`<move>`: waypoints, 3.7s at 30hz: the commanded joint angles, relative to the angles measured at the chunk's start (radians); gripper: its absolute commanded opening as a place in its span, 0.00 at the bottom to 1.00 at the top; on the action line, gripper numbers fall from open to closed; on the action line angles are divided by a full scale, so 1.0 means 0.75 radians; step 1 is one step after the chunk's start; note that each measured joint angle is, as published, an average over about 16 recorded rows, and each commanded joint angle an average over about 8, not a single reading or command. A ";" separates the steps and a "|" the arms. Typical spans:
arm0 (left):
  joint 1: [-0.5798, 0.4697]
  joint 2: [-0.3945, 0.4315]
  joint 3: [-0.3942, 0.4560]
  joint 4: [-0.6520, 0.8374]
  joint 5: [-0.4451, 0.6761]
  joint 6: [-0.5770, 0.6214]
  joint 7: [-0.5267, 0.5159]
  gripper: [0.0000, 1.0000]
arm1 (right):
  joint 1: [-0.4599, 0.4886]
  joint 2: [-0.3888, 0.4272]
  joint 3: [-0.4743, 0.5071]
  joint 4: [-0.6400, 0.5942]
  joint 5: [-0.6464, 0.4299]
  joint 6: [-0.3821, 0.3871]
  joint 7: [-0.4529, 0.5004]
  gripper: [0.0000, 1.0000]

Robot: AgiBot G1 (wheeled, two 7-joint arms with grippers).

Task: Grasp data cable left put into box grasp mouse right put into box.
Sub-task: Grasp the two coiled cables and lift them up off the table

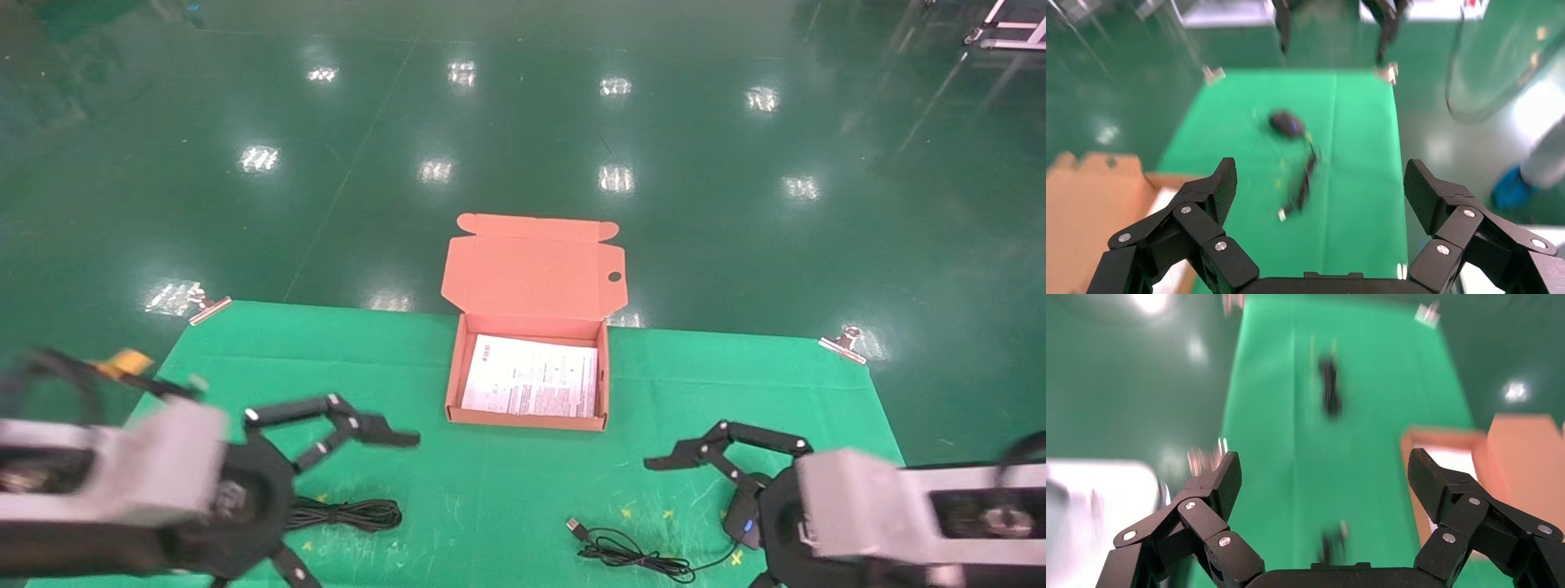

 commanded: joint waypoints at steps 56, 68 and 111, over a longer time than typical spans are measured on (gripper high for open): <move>-0.328 0.700 0.426 1.191 1.212 -0.448 0.136 0.99 | -0.064 -0.492 -0.487 -0.380 -1.037 0.573 0.023 0.73; -0.348 0.722 0.403 1.295 1.177 -0.478 0.198 0.00 | -0.069 -0.508 -0.473 -0.458 -1.000 0.608 -0.024 0.00; -0.336 0.700 0.418 1.252 1.197 -0.467 0.190 0.00 | -0.061 -0.486 -0.469 -0.421 -1.001 0.583 0.002 0.00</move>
